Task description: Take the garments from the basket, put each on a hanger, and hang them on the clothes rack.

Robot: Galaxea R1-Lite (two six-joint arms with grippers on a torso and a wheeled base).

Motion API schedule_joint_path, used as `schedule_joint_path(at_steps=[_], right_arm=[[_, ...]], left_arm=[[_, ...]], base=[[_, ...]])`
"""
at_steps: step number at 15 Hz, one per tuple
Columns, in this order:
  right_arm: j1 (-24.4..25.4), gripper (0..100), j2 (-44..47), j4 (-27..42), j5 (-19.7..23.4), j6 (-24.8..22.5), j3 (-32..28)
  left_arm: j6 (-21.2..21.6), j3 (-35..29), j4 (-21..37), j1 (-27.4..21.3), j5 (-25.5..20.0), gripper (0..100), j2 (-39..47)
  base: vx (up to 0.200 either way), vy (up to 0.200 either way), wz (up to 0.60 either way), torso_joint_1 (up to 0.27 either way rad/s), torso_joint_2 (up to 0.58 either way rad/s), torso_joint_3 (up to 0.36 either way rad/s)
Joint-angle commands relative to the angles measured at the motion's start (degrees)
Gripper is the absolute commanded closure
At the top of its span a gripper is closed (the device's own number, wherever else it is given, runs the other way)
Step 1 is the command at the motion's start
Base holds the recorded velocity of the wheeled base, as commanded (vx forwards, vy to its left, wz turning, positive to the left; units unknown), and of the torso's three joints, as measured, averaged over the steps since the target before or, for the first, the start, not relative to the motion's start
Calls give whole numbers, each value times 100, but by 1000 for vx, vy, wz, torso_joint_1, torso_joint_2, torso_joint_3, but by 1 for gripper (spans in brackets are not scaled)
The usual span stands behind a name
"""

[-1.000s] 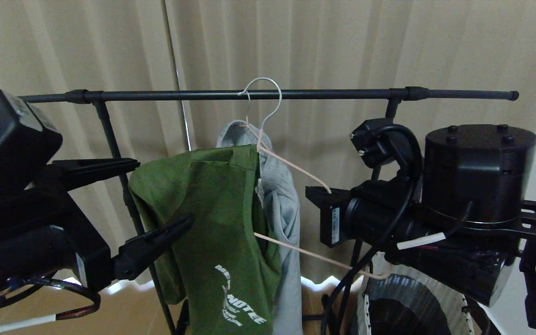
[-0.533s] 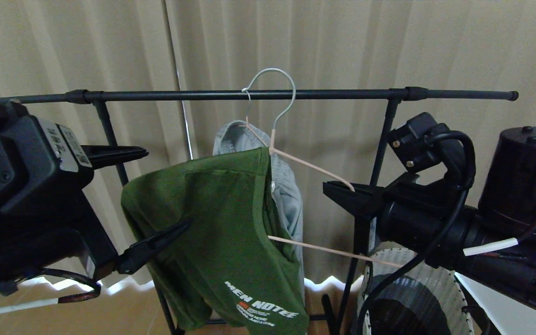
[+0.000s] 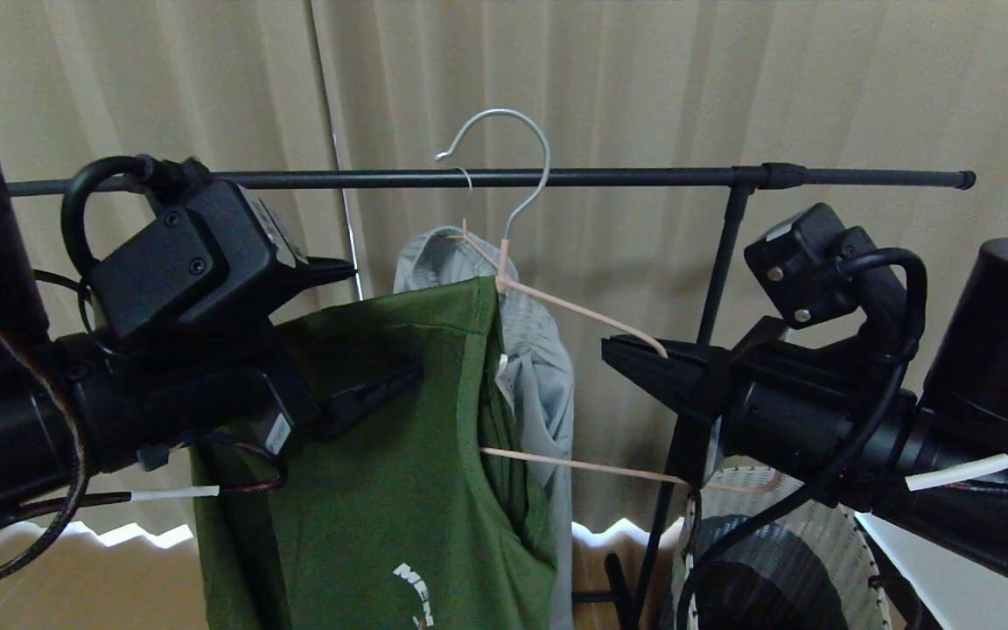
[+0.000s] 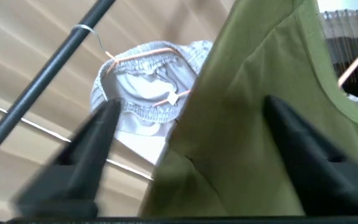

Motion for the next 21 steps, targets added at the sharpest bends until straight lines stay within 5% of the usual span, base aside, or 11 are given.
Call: schedule_joint_path(at_steps=[1, 9, 10, 15, 18, 21], right_arm=[[6, 100, 5, -18, 3, -140, 75], [-11, 100, -3, -53, -6, -175, 31], [-11, 0, -3, -53, -6, -175, 31], [-11, 0, -83, -62, -94, -167, 93], [-38, 0, -425, -317, -111, -175, 647], [-38, 0, -452, -818, -102, -193, 1279]], left_arm=[[-6, 0, -1, -1, 0, 100, 59], [-23, 387, -1, -27, 18, 100, -310], [-23, 413, -1, -27, 18, 100, -327], [-59, 466, 8, -10, 545, 100, -371], [-876, 633, -10, -71, 1424, 100, -380], [-1096, 598, -317, -133, 1477, 100, -371]], base=[[0, 0, 0, 0, 0, 0], [0, 0, 0, 0, 0, 0], [0, 0, 0, 0, 0, 0], [0, 0, 0, 0, 0, 0], [0, 0, 0, 0, 0, 0], [0, 0, 0, 0, 0, 0]])
